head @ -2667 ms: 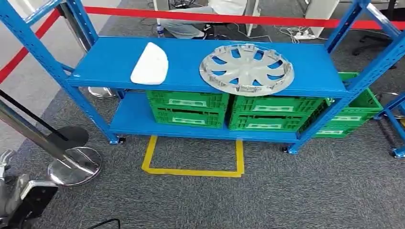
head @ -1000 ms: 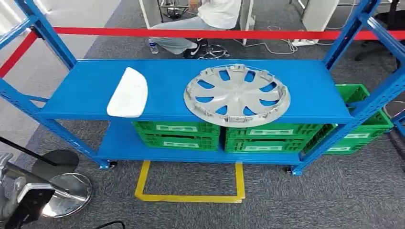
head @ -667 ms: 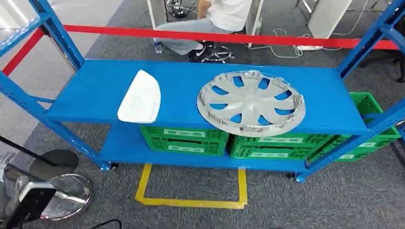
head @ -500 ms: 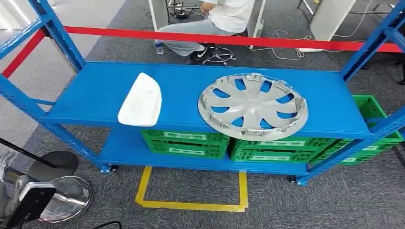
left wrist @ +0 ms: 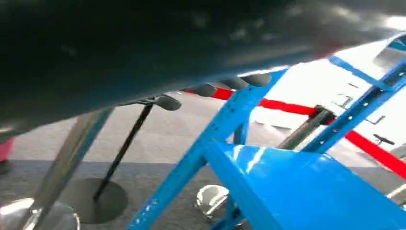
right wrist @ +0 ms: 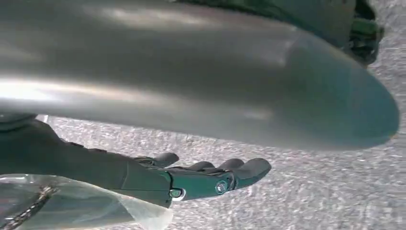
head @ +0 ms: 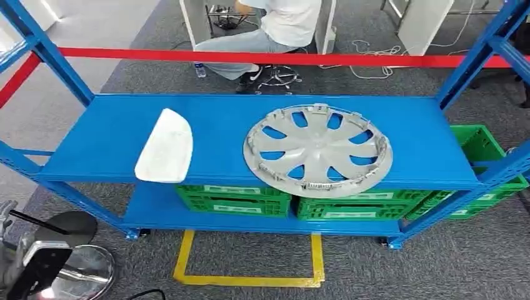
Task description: Take the parts from the cabinet and place them on the table.
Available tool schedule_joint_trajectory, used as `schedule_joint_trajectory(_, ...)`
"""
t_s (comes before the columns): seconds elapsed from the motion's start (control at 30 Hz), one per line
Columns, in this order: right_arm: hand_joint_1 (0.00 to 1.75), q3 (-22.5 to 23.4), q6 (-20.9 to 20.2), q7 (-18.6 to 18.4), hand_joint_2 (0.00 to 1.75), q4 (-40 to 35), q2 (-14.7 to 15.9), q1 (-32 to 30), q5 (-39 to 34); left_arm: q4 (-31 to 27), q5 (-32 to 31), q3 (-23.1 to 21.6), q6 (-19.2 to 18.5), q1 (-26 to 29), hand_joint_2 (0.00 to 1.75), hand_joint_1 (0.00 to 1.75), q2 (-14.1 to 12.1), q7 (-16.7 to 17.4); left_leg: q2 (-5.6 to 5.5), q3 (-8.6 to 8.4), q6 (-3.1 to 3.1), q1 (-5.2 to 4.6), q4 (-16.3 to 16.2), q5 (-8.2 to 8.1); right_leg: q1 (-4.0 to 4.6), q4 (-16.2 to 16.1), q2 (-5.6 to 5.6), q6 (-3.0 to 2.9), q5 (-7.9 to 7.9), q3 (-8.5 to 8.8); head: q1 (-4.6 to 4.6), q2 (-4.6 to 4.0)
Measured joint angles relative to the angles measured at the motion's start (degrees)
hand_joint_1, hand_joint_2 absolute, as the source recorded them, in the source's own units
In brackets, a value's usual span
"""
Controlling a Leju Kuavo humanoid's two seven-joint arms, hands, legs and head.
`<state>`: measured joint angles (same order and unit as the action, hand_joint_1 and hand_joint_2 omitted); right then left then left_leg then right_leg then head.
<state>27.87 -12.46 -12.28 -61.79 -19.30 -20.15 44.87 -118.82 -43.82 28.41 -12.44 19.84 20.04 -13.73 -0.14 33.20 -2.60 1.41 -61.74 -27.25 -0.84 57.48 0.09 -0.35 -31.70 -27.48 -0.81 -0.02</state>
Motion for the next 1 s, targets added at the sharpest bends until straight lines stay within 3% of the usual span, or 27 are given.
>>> schedule_joint_trajectory(0.03, 0.00, 0.00, -0.02, 0.02, 0.00, 0.00, 0.00, 0.02, 0.00, 0.02, 0.02, 0.00, 0.00, 0.00, 0.00, 0.00, -0.02, -0.06, -0.01, -0.56, 0.19, -0.11, 1.52, 0.12, 0.01, -0.01, -0.03, 0.47, -0.37, -0.22, 0.04, 0.00)
schedule_joint_trajectory(0.07, 0.00, 0.02, -0.07, -0.02, 0.00, -0.02, 0.00, 0.02, -0.02, 0.00, 0.00, -0.02, -0.04, -0.06, 0.00, 0.00, -0.02, -0.11, 0.37, -0.37, 0.69, -0.57, 2.86, -2.48, 0.28, 0.16, 0.03, 1.02, -0.55, -0.45, -0.52, 0.00)
schedule_joint_trajectory(0.1, 0.00, 0.00, -0.07, -0.07, 0.00, -0.02, 0.00, 0.03, -0.02, 0.00, -0.02, -0.04, 0.00, 0.06, 0.00, 0.00, -0.02, -0.17, 0.25, -0.33, 1.40, -0.54, 2.60, -0.43, 0.27, 0.13, -0.09, 1.33, -0.80, -0.50, -0.26, 0.02)
schedule_joint_trajectory(0.13, 0.00, 0.02, -0.09, -0.07, 0.00, -0.02, 0.02, 0.00, -0.04, -0.02, 0.02, 0.07, 0.09, 0.32, 0.00, 0.00, 0.02, -0.17, 0.11, -0.39, 1.46, -0.33, 2.87, 0.13, 0.44, 0.40, -0.20, 0.96, -1.43, -0.20, -0.22, 0.02)
schedule_joint_trajectory(0.17, 0.00, 0.02, -0.09, -0.07, 0.00, -0.02, 0.02, -0.03, -0.07, -0.02, 0.09, 0.07, 0.07, 0.27, 0.00, 0.00, -0.02, -0.28, 0.10, -0.38, 1.42, -0.43, 2.82, 0.04, 0.41, 0.19, -0.17, -0.19, -0.87, -0.18, -0.20, 0.00)
schedule_joint_trajectory(0.33, 0.00, 0.02, -0.15, -0.15, 0.00, -0.20, 0.02, -0.03, -0.09, -0.02, 0.61, -0.42, 0.09, 0.52, 0.00, 0.00, 0.04, -0.63, 0.03, -0.45, 2.22, -0.70, 2.82, -0.49, 0.30, -0.75, -0.17, -0.14, -1.00, 0.35, -0.20, 0.02)
schedule_joint_trajectory(0.4, 0.00, 0.04, -0.17, -0.15, 0.00, -0.24, 0.02, -0.03, -0.09, -0.02, 0.63, -0.50, 0.09, 0.56, 0.00, 0.00, 0.02, -0.68, 0.03, -0.49, 2.33, -0.73, 2.82, -0.57, 0.27, -1.01, -0.18, 0.30, -0.98, 0.49, -0.20, 0.02)
schedule_joint_trajectory(0.47, 0.00, 0.04, -0.17, -0.17, 0.00, -0.33, 0.02, -0.03, -0.11, -0.02, 0.77, -0.63, 0.26, 0.60, 0.00, 0.00, 0.02, -0.68, 0.03, -0.51, 2.44, -0.79, 2.81, -0.63, 0.16, -1.26, -0.18, 1.46, -1.01, 0.61, -0.20, 0.02)
schedule_joint_trajectory(0.57, 0.00, 0.07, -0.42, -0.20, 0.00, -0.37, 0.02, -0.04, -0.11, -0.06, 1.22, -0.96, 0.46, 0.66, 0.00, 0.00, 0.02, -0.68, 0.03, -0.58, 2.45, -0.80, 2.81, -0.64, 0.14, -1.36, -0.18, 1.80, -0.96, 0.65, -0.20, 0.02)
schedule_joint_trajectory(0.97, 0.00, 0.70, -0.87, 0.02, 0.00, -0.48, 0.02, -0.04, 0.30, -0.28, -2.19, -1.95, 1.01, 0.48, 0.00, 0.00, 0.02, 0.28, 0.04, -0.78, 2.44, -0.63, 2.84, -0.61, 0.32, -1.22, -0.18, 1.83, -1.00, 0.71, -0.22, 0.02)
schedule_joint_trajectory(1.0, 0.00, 0.79, -0.96, 0.07, 0.00, -0.48, 0.02, -0.02, 0.39, -0.28, -2.49, -1.99, 1.01, 0.43, 1.75, 0.00, 0.02, 0.28, 0.04, -0.78, 2.44, -0.63, 2.84, -0.61, 0.32, -1.22, -0.19, 1.83, -1.01, 0.71, -0.22, 0.02)
